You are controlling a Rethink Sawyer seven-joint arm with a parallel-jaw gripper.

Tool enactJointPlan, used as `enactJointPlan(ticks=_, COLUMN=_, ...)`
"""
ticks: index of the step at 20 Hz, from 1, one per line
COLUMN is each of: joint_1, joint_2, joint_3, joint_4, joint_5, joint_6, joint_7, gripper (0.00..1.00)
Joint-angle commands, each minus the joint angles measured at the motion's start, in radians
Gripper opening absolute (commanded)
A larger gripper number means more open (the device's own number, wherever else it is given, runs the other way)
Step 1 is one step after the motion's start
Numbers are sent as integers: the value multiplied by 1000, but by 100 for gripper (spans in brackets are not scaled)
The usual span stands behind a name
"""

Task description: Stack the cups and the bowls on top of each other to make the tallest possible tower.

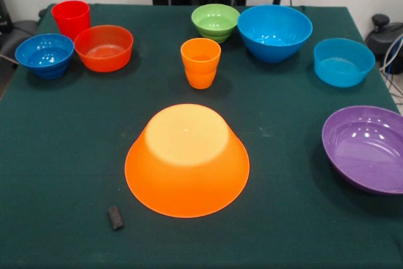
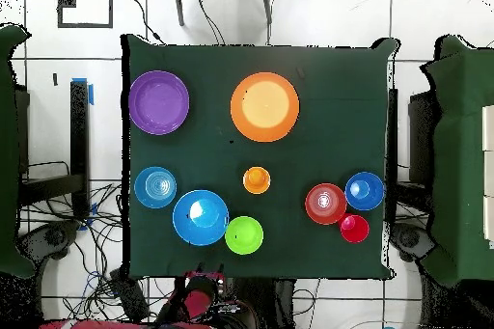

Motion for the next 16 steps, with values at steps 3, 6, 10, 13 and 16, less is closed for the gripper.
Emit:
enactJointPlan(ticks=3, joint_1=1, joint_2=135, joint_3=40, joint_4=-146, joint_5=47, joint_6=-97, joint_7=184, gripper=100)
enactJointPlan(ticks=6, joint_1=9, joint_2=221, joint_3=27, joint_4=-209, joint_5=59, joint_6=-159, joint_7=182, gripper=100)
enactJointPlan(ticks=10, joint_1=-21, joint_2=220, joint_3=42, joint_4=-200, joint_5=44, joint_6=-142, joint_7=199, gripper=100)
enactJointPlan(ticks=13, joint_1=-11, joint_2=218, joint_3=39, joint_4=-200, joint_5=41, joint_6=-182, joint_7=199, gripper=100)
enactJointPlan(ticks=16, joint_1=-38, joint_2=225, joint_3=38, joint_4=-206, joint_5=13, joint_6=-190, joint_7=194, gripper=100)
